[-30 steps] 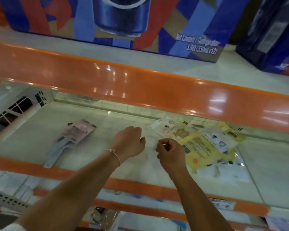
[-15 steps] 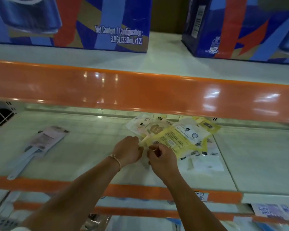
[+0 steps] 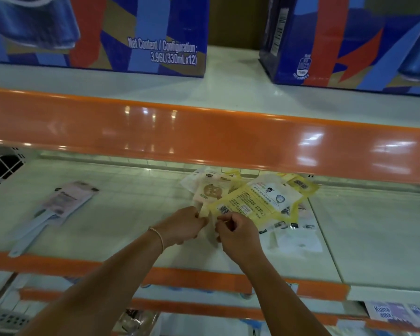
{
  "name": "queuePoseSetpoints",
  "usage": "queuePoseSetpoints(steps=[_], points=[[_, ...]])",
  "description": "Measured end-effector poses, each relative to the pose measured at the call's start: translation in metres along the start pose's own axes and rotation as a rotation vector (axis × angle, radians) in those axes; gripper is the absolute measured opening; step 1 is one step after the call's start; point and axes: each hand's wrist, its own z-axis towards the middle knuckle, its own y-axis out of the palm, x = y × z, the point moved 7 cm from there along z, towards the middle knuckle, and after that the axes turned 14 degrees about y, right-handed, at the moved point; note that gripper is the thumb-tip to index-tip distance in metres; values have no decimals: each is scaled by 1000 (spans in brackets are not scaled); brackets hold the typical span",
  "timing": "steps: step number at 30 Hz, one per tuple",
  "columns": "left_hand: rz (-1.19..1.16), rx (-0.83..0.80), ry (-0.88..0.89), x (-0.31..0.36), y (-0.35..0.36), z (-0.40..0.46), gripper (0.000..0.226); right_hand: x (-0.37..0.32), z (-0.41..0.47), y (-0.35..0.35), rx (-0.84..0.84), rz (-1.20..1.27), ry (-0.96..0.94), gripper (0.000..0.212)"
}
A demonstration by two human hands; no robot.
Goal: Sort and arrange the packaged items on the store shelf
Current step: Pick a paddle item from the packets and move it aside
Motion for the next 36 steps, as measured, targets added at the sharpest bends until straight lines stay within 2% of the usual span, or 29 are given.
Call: queuePoseSetpoints(steps=[3,6,13,21,25,30,33,36], points=[[-416,-26,-132,-12,-1,-14,26,-8,-2,11,-5,-14,-11,10],[-530,33,-159,-27,-14,-24,28,-21,-6,25,-3,-51,-51,15],[-528,199,-132,-59,-71,-54,29,-44,-9,74,-52,-119,-74,11],[-488,371,-183,-116,-132,-94,27,-78,-20,149,-155,-165,-129,8],[-511,441,-221,-144,-151,-119,29,-85,-28,185,-203,-195,-129,7],[-627,493,-263,-174,-166,-144,13,-89,-36,221,-243,-212,-133,6],[-564,590,-323,-197,-177,-154,17,-90,-41,240,-253,-227,-155,9],[-562,645,-301,-206,-184,-163,17,-89,-47,255,-251,-223,-157,11]])
